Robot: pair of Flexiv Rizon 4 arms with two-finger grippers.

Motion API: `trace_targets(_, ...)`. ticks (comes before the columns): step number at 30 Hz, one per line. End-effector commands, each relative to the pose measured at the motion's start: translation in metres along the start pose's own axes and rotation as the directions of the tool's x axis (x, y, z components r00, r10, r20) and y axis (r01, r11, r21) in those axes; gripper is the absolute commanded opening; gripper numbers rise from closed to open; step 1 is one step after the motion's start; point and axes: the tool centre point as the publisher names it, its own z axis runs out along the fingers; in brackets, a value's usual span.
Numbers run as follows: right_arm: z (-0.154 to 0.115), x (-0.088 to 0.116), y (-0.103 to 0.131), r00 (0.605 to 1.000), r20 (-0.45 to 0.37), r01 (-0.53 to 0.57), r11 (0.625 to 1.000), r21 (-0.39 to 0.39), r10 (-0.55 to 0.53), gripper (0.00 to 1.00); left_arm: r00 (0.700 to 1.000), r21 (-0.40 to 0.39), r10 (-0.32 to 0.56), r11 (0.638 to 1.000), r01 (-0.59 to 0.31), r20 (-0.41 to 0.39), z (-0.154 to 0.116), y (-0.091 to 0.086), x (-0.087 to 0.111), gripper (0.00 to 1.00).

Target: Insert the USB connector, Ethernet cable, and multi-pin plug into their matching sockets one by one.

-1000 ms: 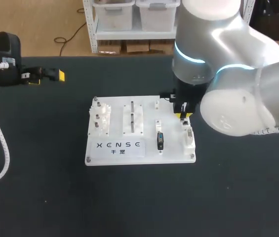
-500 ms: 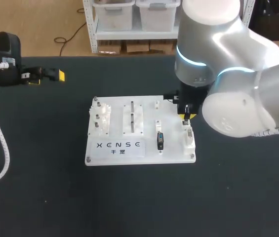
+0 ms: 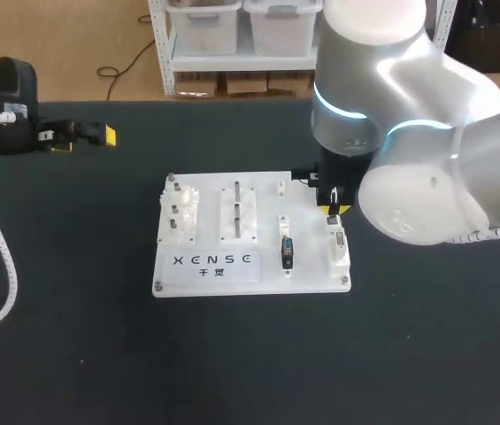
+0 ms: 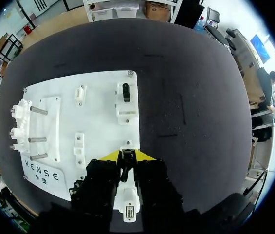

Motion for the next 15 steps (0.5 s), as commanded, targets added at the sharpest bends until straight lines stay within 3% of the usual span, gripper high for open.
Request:
trace_targets(1,0.0054,-0.0001,0.0011,1.0,-0.002,-0.004,1.0,0.004,0.004,0.0,1.0,0.0,0.0,1.0,0.0,0.0,0.0,0.0,0.0,1.0)
trace_targets(15,0.0093,-0.0024,0.0001,1.0,0.002,-0.013,1.0,0.003,0.013,0.0,1.0,0.0,0.0,1.0,0.0,0.0,0.0,0.0,0.0,1.0)
